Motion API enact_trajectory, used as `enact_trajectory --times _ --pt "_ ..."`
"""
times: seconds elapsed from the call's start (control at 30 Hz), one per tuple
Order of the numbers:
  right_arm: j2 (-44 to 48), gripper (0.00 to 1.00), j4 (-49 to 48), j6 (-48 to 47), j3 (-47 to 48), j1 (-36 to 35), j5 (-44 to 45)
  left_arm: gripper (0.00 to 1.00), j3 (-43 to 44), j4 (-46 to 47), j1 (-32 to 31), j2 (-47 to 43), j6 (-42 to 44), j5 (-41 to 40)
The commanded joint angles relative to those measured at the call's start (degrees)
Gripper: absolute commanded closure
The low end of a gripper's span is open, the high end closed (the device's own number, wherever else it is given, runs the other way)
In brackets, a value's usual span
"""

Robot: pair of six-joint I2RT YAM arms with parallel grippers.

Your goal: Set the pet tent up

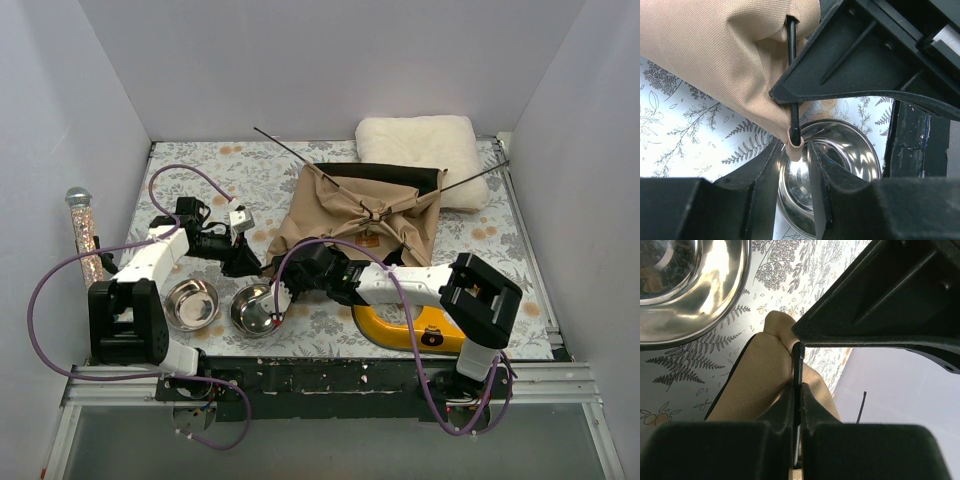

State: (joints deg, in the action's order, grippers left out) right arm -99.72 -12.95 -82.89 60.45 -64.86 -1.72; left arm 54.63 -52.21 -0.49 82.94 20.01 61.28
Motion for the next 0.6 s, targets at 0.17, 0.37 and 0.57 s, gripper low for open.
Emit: enact_trajectory --times 0.17,0.37,0.57 --pt "-0.7 0.99 0.8 0.3 3.2 0.2 -1.5 1.0 1.2 -1.1 -0.2 0.5 2.3 3.2" --pt "-1.4 0.99 2.1 -0.9 3.2 0.1 -2.2 1.0 3.4 -1.7 -3.4 1.5 -2.9 2.2" --pt "-3.1 0.99 1.1 -2.5 3.4 -0.4 -1.1 1.0 3.6 4.7 -7.0 2.2 -18.0 -2.5"
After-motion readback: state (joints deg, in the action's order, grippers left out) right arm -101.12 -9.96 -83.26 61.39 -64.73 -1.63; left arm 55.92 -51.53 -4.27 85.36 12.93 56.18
